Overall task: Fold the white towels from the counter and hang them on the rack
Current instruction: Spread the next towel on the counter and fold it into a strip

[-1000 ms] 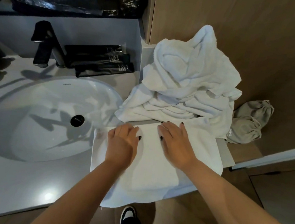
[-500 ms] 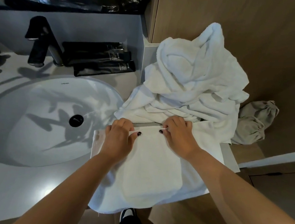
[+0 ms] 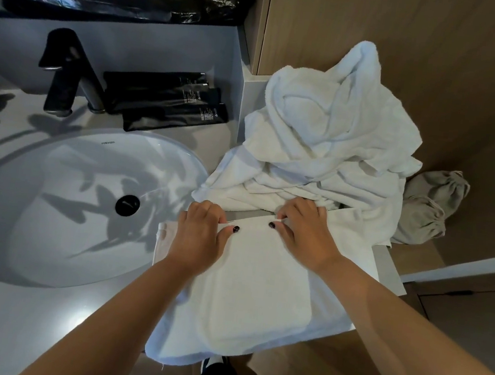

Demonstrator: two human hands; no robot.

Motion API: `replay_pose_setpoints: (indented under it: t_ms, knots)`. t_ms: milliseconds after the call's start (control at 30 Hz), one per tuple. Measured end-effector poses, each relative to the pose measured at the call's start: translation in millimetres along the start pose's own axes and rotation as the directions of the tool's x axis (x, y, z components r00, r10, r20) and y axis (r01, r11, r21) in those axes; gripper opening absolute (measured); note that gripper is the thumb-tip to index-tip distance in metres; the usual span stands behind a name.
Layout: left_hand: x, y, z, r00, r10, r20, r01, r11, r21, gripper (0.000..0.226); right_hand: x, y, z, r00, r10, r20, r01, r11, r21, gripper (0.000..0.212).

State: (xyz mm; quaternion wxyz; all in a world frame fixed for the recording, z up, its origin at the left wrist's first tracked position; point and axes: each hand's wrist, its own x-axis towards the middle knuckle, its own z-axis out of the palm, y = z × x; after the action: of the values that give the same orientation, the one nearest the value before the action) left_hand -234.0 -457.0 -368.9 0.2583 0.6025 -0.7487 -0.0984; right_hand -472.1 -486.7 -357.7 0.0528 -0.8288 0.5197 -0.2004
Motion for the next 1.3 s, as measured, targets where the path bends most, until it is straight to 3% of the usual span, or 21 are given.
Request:
replay_pose_setpoints:
  t_ms: [233, 367, 467, 567, 667, 800, 967, 1167, 1300]
  knots:
    - [-10.4, -14.6, 2.8, 0.980, 0.193, -0.042, -0.194, 0.980, -0.034, 0.024, -0.6, 9.0, -12.0, 0.989, -0.139, 0.052, 0.146, 0.971, -0.191, 0.025]
    - [-11.8, -9.0, -4.6, 0.961, 0.258, -0.095, -0.254, 0.965, 0.060, 0.035, -3.0, 15.3, -13.7, 0.974, -0.227, 0.001, 0.222, 0.954, -0.201, 0.023]
    - [-12.0, -7.5, -14.5, 0.965, 0.253, -0.072, -0.250, 0.967, 0.046, 0.042, -5.0, 22.9, -21.0, 0.954, -0.297, -0.039, 0.287, 0.945, -0.156, 0.034]
    - [-11.3, -7.7, -25.7, 0.953, 0.298, -0.047, -0.295, 0.953, 0.061, 0.048, -11.7, 33.3, -33.6, 0.955, -0.293, -0.054, 0.283, 0.948, -0.148, 0.055]
    - [-12.1, -9.7, -34.6, 0.940, 0.340, -0.010, -0.338, 0.938, 0.077, 0.058, -21.6, 45.3, -44.6, 0.946, -0.322, -0.046, 0.309, 0.934, -0.180, 0.061]
    - [-16.6, -9.6, -41.8, 0.910, 0.410, -0.065, -0.392, 0.900, 0.189, 0.061, -31.8, 47.3, -57.1, 0.968, -0.250, -0.024, 0.243, 0.957, -0.159, 0.069]
    - [-24.4, 14.4, -70.5, 0.926, 0.372, -0.063, -0.341, 0.897, 0.280, 0.073, -41.3, 35.3, -84.1, 0.958, -0.267, -0.104, 0.242, 0.949, -0.202, 0.067]
    - [-40.5, 51.0, -105.4, 0.895, 0.445, -0.004, -0.421, 0.850, 0.316, 0.062, -55.4, 27.5, -132.4, 0.893, -0.383, -0.238, 0.296, 0.896, -0.331, 0.046]
    - [-48.0, 71.9, -115.0, 0.884, 0.467, 0.006, -0.439, 0.826, 0.353, 0.071, -62.4, 28.6, -157.2, 0.846, -0.449, -0.288, 0.333, 0.866, -0.373, 0.041]
